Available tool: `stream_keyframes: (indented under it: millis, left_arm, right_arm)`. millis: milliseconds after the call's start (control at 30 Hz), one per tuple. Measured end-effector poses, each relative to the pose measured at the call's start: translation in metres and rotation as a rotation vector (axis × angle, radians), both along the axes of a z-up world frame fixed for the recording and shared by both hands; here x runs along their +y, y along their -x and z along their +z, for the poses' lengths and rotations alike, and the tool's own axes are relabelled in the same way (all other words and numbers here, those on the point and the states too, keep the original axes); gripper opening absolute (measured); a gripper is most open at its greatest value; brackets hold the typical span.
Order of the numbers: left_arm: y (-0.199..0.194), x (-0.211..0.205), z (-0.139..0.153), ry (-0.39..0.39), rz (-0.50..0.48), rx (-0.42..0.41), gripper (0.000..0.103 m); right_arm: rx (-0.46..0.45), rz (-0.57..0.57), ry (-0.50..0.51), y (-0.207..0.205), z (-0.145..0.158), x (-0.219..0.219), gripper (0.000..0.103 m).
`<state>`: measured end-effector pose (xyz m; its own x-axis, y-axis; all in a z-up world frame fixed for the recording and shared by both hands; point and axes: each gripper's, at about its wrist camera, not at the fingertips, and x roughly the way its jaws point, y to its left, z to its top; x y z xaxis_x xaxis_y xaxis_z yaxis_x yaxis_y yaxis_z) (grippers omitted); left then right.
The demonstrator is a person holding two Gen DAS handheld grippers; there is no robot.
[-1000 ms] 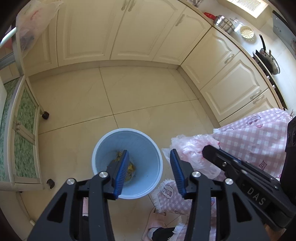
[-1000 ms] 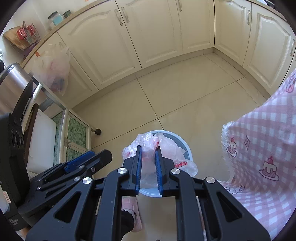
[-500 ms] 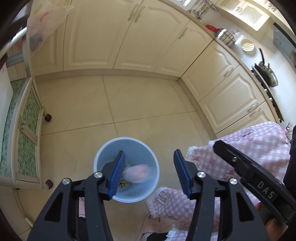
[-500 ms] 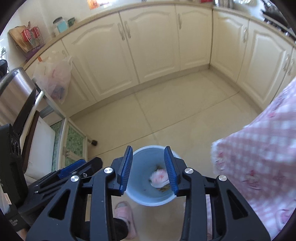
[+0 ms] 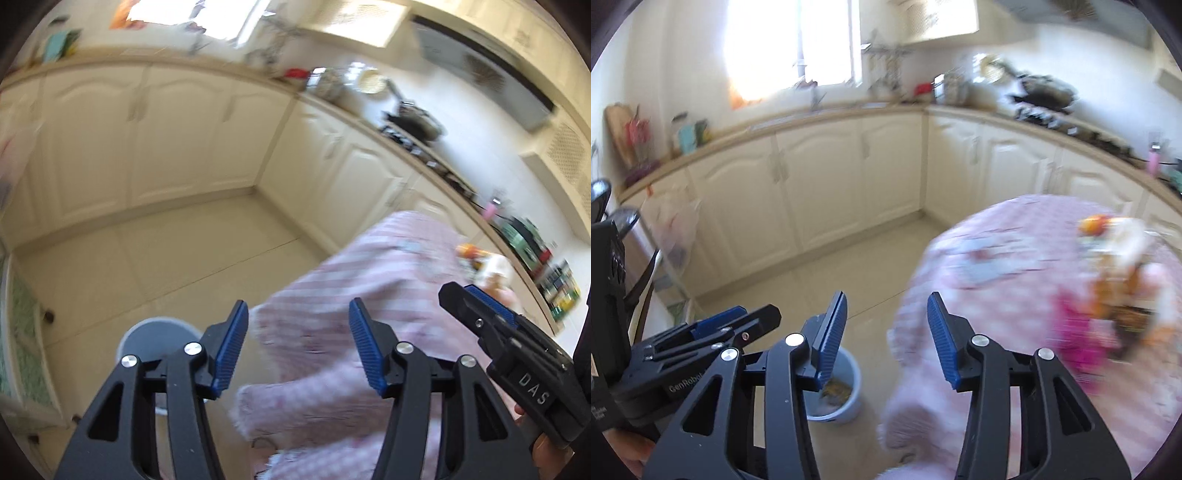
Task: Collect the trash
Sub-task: 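Open the right tool over the bin to drop the white plastic bag, then grasp the pink candy wrapper with the left tool while the right tool grasps the dark snack packet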
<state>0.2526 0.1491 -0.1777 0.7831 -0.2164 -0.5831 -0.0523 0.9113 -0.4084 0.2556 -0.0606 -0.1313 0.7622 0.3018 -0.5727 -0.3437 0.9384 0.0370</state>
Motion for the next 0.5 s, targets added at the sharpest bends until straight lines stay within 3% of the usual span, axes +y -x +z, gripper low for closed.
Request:
stream_keyframes:
  millis: [200, 500]
  left_arm:
    - [0.004, -0.1, 0.039, -0.042, -0.159, -0.048, 0.059]
    - [-0.021, -0.197, 0.045, -0.102, -0.296, -0.012, 0.059]
  right_arm:
    - [-0.079, -0.166, -0.02, 0.03, 0.024, -0.091, 0.049]
    - [-0.044, -0.336, -0.078, 0.032, 0.016, -0.188, 0.052]
